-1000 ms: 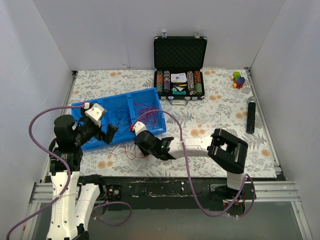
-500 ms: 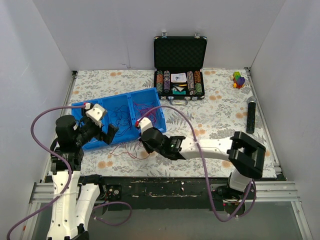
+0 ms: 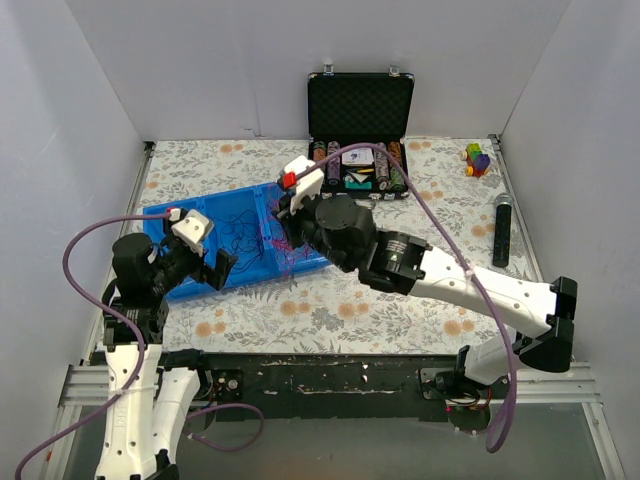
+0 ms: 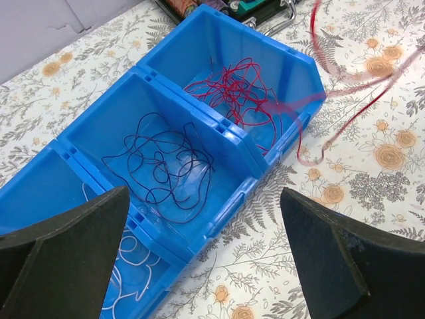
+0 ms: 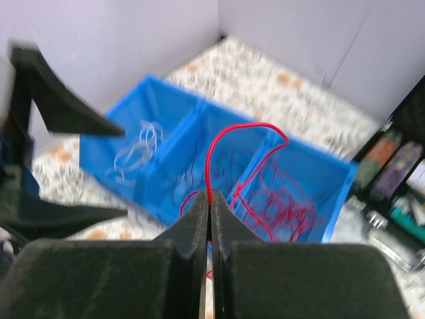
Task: Untangle the cables
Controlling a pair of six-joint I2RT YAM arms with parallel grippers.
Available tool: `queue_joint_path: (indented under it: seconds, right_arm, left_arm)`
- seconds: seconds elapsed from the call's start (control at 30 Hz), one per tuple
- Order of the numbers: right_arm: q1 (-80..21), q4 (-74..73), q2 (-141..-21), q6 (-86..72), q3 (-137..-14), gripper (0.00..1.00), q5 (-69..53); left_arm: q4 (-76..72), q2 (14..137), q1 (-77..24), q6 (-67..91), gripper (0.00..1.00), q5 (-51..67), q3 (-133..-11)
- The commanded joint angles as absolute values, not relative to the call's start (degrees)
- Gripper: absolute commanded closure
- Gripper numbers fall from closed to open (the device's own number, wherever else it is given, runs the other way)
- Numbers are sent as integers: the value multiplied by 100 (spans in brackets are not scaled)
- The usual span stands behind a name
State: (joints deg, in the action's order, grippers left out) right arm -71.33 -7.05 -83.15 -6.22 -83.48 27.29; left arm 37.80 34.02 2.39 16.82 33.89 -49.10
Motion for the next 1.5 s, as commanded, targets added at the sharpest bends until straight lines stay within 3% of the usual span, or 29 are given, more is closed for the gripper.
queue_joint_path:
  seconds: [0.0, 0.63, 1.0, 1.47]
  right_arm:
    - [-7145, -923, -8296, 350, -9376, 99, 3093]
    - [-5942, -905, -9395, 668, -10643, 99, 2373]
    - [-5836, -713, -9536, 1142, -12154, 99, 2549]
    - [-5836, 202, -9396, 1792, -12911, 99, 2698]
  left_arm:
    - [3569, 3261, 211, 1802, 2, 3279, -4808]
    - [3920, 3182, 211, 1731, 2, 3217, -4799]
    - [3911, 3199, 220, 1731, 2, 3296, -4746]
    - [3920, 3173, 220, 1731, 2, 3313, -4649]
